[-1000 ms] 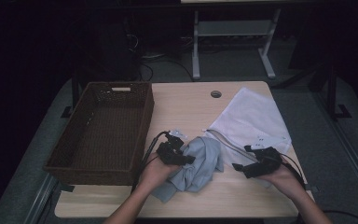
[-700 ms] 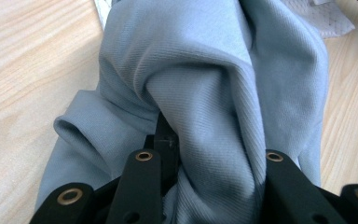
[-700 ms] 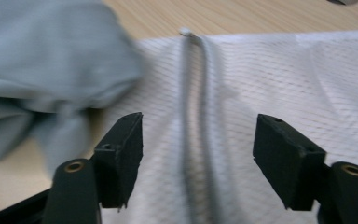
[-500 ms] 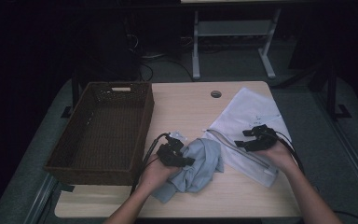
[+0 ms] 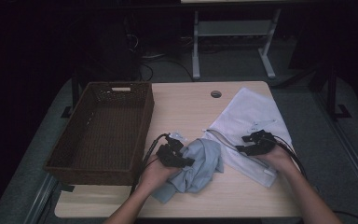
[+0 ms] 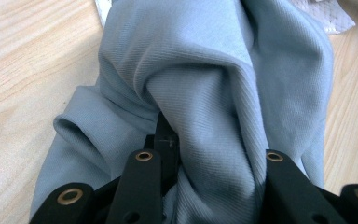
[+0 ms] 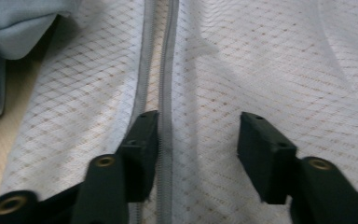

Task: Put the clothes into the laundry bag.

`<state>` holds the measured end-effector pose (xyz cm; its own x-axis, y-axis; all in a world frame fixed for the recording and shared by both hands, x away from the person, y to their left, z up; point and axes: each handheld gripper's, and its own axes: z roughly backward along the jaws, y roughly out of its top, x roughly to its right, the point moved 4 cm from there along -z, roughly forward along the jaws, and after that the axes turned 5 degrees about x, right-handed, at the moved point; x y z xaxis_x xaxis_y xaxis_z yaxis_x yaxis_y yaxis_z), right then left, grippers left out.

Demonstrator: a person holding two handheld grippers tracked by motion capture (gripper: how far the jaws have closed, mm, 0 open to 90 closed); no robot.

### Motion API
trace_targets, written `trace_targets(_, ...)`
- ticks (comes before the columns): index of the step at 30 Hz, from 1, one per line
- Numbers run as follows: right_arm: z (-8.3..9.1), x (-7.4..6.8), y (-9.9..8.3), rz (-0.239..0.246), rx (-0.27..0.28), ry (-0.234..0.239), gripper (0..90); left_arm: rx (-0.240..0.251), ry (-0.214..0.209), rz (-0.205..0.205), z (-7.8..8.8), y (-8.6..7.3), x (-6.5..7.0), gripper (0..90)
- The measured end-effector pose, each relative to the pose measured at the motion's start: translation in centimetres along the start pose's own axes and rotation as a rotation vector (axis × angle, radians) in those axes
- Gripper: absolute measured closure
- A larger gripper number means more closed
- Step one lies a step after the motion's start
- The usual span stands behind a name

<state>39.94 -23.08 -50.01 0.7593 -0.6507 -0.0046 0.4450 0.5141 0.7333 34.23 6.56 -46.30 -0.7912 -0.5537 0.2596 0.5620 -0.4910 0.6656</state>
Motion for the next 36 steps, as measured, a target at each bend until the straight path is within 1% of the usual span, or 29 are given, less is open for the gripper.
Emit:
trace_targets(3, 0.0, 0.0, 0.0, -0.015, 0.007, 0.003, 55.6, -0.003, 0.000, 0.000, 0.0, 0.0, 0.0, 71.0)
trace_targets(7, 0.1, 0.4, 0.0, -0.055, 0.016, -0.005, 64.8, -0.004, -0.002, 0.003, 0.0, 0.0, 0.0, 71.0)
trace_targets(8, 0.1, 0.4, 0.0, -0.055, 0.016, -0.005, 64.8, -0.004, -0.002, 0.003, 0.0, 0.0, 0.0, 71.0)
trace_targets(9, 0.1, 0.6, 0.0, -0.071, 0.018, -0.006, 68.2, -0.003, -0.002, 0.004, -0.1, 0.0, 0.0, 71.0)
trace_targets(11, 0.1, 0.7, -0.1, -0.071, 0.020, -0.014, 72.1, -0.002, -0.002, 0.004, -0.1, 0.0, 0.0, 71.0)
trace_targets(15, 0.1, 0.7, -0.1, -0.069, 0.017, -0.032, 84.5, -0.006, 0.003, 0.002, -0.1, 0.0, 0.0, 71.0)
trace_targets(16, 0.1, 0.7, -0.1, -0.066, 0.017, -0.037, 86.5, -0.006, 0.003, 0.002, -0.1, 0.0, 0.0, 71.0)
trace_targets(19, 0.1, 0.7, 0.0, -0.061, 0.019, -0.041, 87.0, -0.008, 0.003, 0.001, -0.1, -0.1, 0.0, 71.0)
trace_targets(22, 0.6, 0.5, 0.5, -0.055, 0.054, -0.043, 87.1, -0.006, 0.002, 0.002, -0.1, -0.1, -0.1, 71.1)
trace_targets(23, 0.6, 0.5, 0.5, -0.055, 0.054, -0.043, 87.1, -0.006, 0.002, 0.002, -0.1, -0.1, -0.1, 71.1)
trace_targets(25, 1.3, 0.2, 1.3, -0.047, 0.087, -0.053, 87.1, -0.009, 0.006, 0.001, -0.1, -0.1, 0.0, 71.1)
trace_targets(26, 1.6, 0.1, 1.5, -0.051, 0.101, -0.049, 87.0, -0.010, 0.006, 0.001, -0.1, -0.1, 0.0, 71.1)
trace_targets(27, 1.6, 0.1, 1.5, -0.051, 0.101, -0.049, 87.0, -0.010, 0.006, 0.001, -0.1, -0.1, 0.0, 71.1)
trace_targets(28, 2.1, 0.0, 2.0, -0.056, 0.128, -0.049, 87.0, -0.011, 0.005, 0.003, -0.2, -0.1, 0.0, 71.1)
trace_targets(30, 2.2, 0.0, 2.2, -0.053, 0.123, -0.049, 87.0, -0.011, 0.004, 0.001, -0.2, -0.1, 0.0, 71.1)
trace_targets(31, 2.7, 0.0, 2.7, -0.044, 0.137, -0.062, 87.0, -0.011, 0.004, 0.001, -0.2, -0.1, -0.1, 71.1)
trace_targets(32, 2.9, 0.0, 3.0, -0.042, 0.145, -0.060, 87.0, -0.012, 0.004, 0.001, -0.2, -0.1, -0.1, 71.1)
trace_targets(36, 3.4, -0.1, 3.5, -0.029, 0.143, -0.061, 87.1, -0.015, 0.004, -0.001, -0.2, -0.1, -0.1, 71.1)
